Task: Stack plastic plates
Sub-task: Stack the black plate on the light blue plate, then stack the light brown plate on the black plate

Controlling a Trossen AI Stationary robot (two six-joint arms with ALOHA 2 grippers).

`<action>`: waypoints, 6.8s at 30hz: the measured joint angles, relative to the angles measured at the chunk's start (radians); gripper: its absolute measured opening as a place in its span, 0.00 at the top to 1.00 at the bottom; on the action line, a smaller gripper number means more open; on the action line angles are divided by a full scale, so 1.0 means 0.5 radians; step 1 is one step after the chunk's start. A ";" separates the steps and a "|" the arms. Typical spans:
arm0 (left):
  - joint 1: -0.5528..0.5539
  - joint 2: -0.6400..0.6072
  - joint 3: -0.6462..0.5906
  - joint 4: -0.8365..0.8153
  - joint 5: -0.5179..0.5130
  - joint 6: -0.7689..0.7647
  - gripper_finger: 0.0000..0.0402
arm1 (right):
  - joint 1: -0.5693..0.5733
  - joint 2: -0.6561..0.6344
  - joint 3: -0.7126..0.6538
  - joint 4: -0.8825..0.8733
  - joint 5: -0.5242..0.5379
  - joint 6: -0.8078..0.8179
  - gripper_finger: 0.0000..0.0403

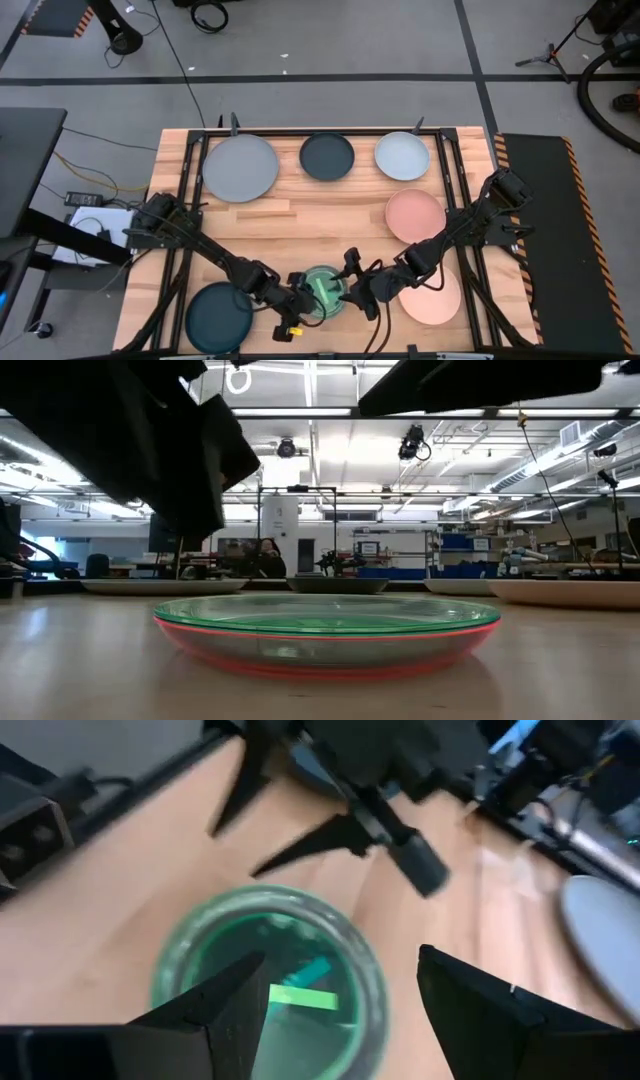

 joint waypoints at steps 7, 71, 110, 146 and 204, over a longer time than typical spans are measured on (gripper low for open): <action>-0.021 -0.319 -0.001 -0.249 0.126 -0.024 0.43 | 0.050 -0.015 0.191 -0.478 0.216 -0.234 0.37; 0.305 -1.885 -2.041 2.212 -1.328 0.900 0.54 | -1.783 0.694 0.234 0.197 -0.498 0.073 0.44; 0.391 -2.286 -1.883 1.453 -1.341 1.574 0.60 | -1.982 -0.450 -0.213 -1.225 0.317 0.912 0.96; 0.782 -2.285 -1.883 1.539 -1.211 1.121 0.62 | -1.853 -0.534 -0.274 -1.308 0.190 0.831 0.51; -0.027 -2.165 -1.883 1.205 -0.457 0.519 0.29 | -0.421 0.352 0.750 -2.859 -0.349 3.147 0.57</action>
